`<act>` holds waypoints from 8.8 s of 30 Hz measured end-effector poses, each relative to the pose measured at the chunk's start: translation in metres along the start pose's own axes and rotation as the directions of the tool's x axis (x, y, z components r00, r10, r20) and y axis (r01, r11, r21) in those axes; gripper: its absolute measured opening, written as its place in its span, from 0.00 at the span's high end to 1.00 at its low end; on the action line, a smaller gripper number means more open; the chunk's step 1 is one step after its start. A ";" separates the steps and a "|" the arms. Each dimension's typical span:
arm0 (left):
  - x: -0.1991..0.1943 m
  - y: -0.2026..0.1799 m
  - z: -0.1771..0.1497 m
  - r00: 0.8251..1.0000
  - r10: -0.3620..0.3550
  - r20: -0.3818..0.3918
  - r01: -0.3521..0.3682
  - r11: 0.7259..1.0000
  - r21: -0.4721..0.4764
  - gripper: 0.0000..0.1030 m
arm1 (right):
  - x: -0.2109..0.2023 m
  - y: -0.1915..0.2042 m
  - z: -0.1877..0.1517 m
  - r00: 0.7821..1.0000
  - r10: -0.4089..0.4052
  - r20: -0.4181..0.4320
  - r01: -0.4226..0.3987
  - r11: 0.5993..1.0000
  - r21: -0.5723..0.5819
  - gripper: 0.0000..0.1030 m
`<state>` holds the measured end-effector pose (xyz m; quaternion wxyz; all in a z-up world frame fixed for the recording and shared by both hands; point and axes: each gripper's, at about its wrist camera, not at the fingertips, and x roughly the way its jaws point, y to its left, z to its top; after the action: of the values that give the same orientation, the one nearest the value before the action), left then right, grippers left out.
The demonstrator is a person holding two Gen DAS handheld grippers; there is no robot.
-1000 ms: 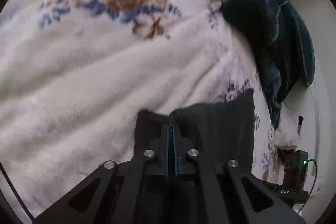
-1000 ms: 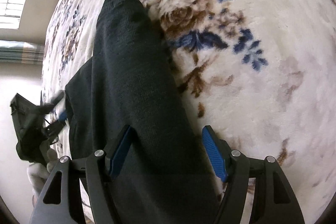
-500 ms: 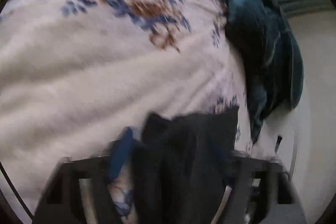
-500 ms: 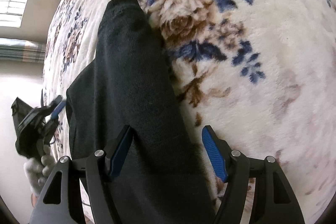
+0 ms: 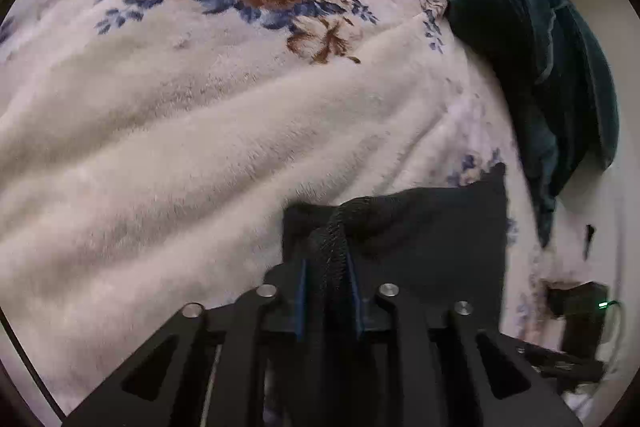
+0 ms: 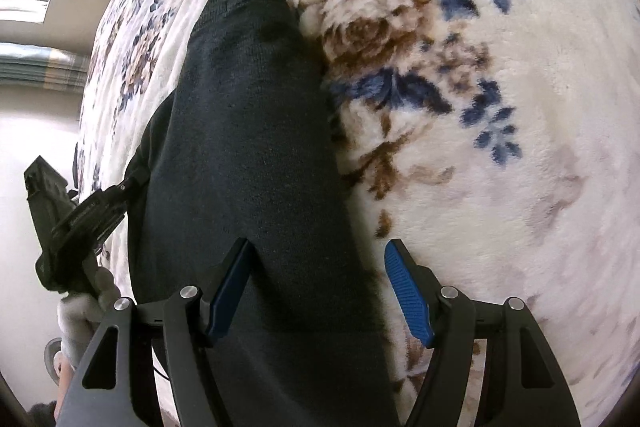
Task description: Fold small clothes
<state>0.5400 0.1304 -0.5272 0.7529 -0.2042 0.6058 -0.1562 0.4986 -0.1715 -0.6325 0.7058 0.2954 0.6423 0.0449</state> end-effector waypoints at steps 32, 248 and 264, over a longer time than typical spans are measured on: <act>-0.088 -0.003 -0.459 0.955 0.016 -0.297 -0.069 0.984 -0.167 0.20 | -0.041 -0.126 -0.365 0.907 0.088 -0.412 -0.057 0.995 0.087 0.31; -0.081 0.023 -0.164 0.899 0.435 -0.043 -0.435 0.879 -0.196 0.00 | -0.065 -0.052 -0.089 0.957 -0.250 -0.147 0.230 0.963 -0.140 0.94; -0.059 0.043 -0.065 0.979 0.169 0.116 -0.151 0.977 -0.154 0.81 | -0.001 -0.017 0.046 0.978 0.145 -0.147 -0.161 0.981 -0.106 0.92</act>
<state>0.4634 0.1886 -0.5104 0.7837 -0.2183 0.5804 -0.0373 0.5362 -0.2022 -0.6394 0.6700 0.2980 0.6614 0.1574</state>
